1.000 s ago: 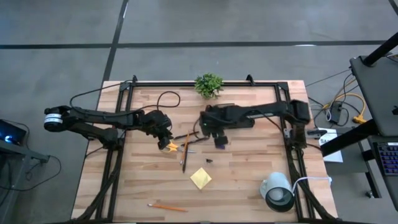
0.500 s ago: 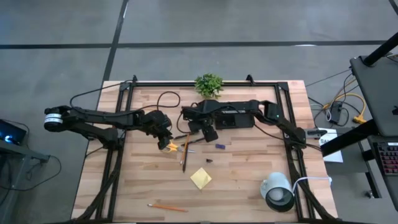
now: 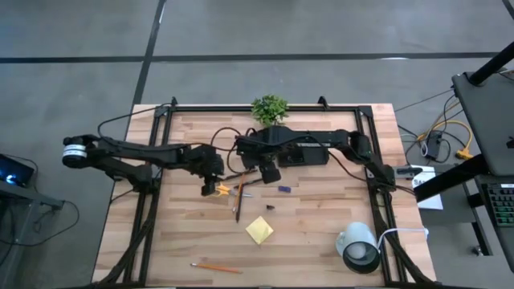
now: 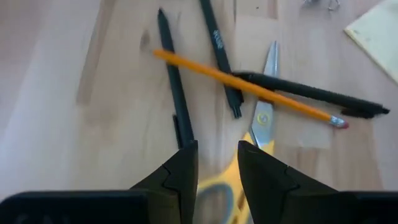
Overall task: Pick and place office supplies into organizer
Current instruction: Put the top black pen into the desk organizer
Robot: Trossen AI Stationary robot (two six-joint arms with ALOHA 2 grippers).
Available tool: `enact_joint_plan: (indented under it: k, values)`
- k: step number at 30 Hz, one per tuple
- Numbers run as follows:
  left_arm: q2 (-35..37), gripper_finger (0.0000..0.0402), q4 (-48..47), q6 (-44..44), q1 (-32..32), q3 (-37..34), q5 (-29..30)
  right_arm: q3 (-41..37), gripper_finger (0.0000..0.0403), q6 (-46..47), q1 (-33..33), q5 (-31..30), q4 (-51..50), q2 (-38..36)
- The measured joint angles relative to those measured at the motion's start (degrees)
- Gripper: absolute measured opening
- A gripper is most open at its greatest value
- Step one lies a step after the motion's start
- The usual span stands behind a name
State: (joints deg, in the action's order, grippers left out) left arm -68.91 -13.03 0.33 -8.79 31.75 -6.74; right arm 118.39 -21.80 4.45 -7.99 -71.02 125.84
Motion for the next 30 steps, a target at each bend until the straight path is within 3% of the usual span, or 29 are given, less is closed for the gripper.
enact_joint_plan:
  k: [6, 18, 23, 30]
  values:
    - [-6.45, 0.0107, 7.02, 0.05, 0.03, 0.4, 2.1, -0.25, 0.0176, 5.95, -3.59, -4.29, -3.28, -3.02]
    - [-17.38, 0.0137, 6.67, 0.06, 0.27, 2.35, 4.2, -0.72, 0.018, 16.39, -7.61, -13.17, -4.8, -4.42]
    - [-20.61, 0.0108, 8.67, 0.53, 0.41, 2.93, 6.75, -0.77, 0.018, 21.08, -8.86, -15.04, -10.14, -5.12]
    - [-26.89, 0.0026, 10.4, 2.03, 0.41, 3.83, 6.76, -0.85, 0.018, 30.69, -11.89, -17.33, -13.0, -10.07]
